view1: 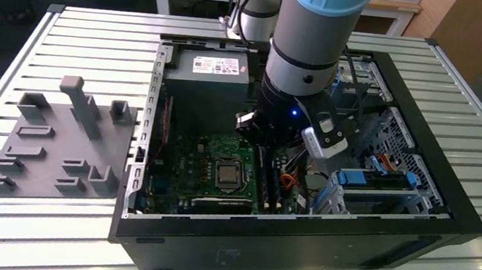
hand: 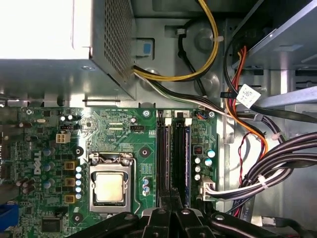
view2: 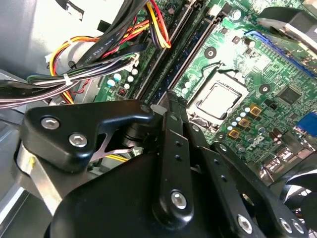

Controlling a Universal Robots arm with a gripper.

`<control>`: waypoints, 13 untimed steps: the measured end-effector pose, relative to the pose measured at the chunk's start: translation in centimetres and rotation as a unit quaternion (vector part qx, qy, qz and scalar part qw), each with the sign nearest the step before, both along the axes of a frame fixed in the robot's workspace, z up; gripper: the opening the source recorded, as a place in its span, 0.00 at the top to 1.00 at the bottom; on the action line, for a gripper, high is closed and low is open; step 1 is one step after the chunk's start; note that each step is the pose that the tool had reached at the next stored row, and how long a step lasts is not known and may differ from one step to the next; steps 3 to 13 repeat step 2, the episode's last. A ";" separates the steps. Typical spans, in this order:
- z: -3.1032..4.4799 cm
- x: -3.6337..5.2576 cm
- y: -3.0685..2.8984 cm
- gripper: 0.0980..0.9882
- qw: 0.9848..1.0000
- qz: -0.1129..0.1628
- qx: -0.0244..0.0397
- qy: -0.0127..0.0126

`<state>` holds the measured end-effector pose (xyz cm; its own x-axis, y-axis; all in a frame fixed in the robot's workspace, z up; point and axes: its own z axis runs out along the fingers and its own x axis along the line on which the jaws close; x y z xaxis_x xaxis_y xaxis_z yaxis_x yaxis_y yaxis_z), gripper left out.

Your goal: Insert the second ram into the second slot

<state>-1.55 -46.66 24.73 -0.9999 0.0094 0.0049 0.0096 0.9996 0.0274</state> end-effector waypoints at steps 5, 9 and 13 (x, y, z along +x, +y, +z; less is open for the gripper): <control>0.01 0.00 0.00 0.99 1.000 0.000 0.000 0.000; 0.01 0.00 0.00 0.99 1.000 0.000 0.000 0.000; 0.01 0.00 0.00 0.99 1.000 0.000 0.000 0.000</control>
